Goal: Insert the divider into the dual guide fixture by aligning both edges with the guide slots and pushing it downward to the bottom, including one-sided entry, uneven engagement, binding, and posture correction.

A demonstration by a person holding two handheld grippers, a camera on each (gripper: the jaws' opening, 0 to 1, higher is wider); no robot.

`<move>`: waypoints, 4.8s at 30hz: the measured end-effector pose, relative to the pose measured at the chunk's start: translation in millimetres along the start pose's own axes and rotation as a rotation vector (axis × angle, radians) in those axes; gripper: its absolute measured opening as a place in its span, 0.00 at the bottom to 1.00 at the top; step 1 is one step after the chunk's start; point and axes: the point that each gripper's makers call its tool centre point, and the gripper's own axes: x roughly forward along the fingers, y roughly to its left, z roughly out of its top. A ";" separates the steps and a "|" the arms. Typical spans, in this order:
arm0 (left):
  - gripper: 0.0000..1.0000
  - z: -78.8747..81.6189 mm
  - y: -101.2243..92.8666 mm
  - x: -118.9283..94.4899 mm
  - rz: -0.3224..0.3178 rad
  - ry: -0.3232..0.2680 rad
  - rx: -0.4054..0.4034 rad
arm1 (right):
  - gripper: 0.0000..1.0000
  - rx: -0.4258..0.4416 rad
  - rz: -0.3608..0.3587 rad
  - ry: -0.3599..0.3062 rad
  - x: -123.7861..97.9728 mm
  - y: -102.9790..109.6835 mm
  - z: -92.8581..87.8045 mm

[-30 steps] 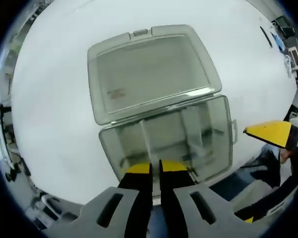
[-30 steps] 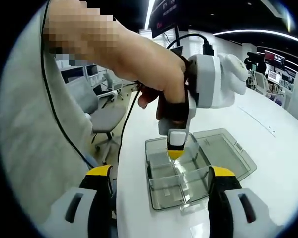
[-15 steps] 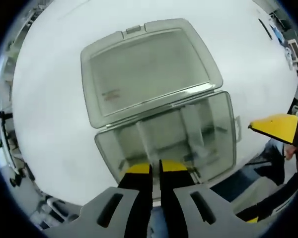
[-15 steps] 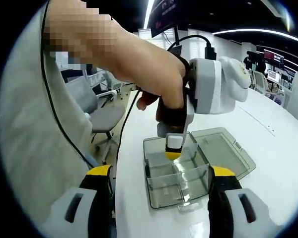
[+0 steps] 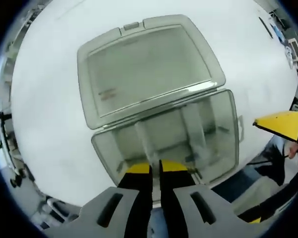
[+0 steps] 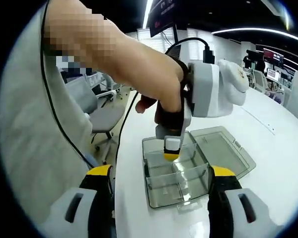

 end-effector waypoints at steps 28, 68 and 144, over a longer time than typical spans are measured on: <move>0.15 -3.3 0.6 -3.2 -0.132 -0.113 -0.046 | 0.76 -0.008 -0.003 -0.004 6.0 4.2 9.1; 0.00 -13.2 -1.1 -13.1 -0.194 -0.133 -0.127 | 0.75 0.005 -0.021 -0.026 4.7 5.3 13.0; 0.16 -0.8 1.9 -17.5 -0.157 -0.258 -0.042 | 0.76 0.003 -0.033 0.002 -7.0 7.9 8.5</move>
